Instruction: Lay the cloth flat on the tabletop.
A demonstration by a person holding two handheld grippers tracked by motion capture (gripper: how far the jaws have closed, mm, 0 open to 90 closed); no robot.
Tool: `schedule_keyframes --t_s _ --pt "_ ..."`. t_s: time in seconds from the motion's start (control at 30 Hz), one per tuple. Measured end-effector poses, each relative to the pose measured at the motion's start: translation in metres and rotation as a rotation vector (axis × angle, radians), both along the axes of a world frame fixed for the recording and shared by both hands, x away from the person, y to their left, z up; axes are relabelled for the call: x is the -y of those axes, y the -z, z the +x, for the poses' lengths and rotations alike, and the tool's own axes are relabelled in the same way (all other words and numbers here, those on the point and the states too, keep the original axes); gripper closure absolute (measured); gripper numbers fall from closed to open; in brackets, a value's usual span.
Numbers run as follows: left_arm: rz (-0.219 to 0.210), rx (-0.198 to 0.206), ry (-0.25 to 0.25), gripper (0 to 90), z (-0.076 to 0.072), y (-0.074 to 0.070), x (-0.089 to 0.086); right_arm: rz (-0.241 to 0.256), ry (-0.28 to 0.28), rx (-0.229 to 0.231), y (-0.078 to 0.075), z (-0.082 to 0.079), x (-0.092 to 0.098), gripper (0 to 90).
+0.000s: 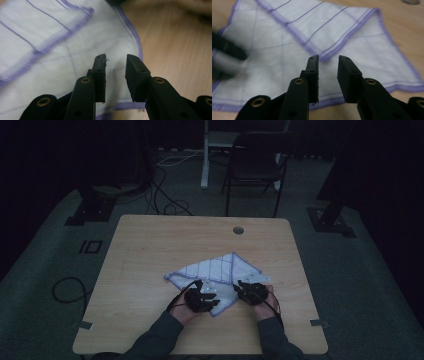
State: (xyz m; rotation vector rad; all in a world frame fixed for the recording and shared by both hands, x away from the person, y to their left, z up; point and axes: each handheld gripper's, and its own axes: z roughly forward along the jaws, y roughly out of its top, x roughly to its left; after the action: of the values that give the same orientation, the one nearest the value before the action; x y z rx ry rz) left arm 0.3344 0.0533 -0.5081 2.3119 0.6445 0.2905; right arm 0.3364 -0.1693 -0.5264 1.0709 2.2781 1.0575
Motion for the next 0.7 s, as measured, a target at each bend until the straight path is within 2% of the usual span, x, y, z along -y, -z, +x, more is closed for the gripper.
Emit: schedule_keyframes --t_s 0.13,0.3,0.47,0.6,0.7 --pt "-0.010 0.026 -0.061 69.9 0.017 -0.005 -0.007 0.000 -0.030 -0.021 0.007 -0.009 -0.015 64.7" --pt "0.022 0.046 -0.102 68.1 0.041 -0.004 -0.007 -0.010 -0.062 -0.033 0.011 -0.012 -0.027 61.4" --pt "0.047 0.065 -0.099 64.0 0.057 0.001 0.003 -0.030 -0.064 -0.056 0.015 -0.013 -0.027 60.7" --pt "0.052 0.028 -0.085 60.7 0.065 0.010 0.012 -0.037 -0.076 -0.058 0.016 -0.014 -0.023 61.3" --pt "0.078 0.025 -0.074 59.3 0.066 0.016 0.016 -0.026 -0.079 -0.074 0.016 -0.013 -0.019 61.5"
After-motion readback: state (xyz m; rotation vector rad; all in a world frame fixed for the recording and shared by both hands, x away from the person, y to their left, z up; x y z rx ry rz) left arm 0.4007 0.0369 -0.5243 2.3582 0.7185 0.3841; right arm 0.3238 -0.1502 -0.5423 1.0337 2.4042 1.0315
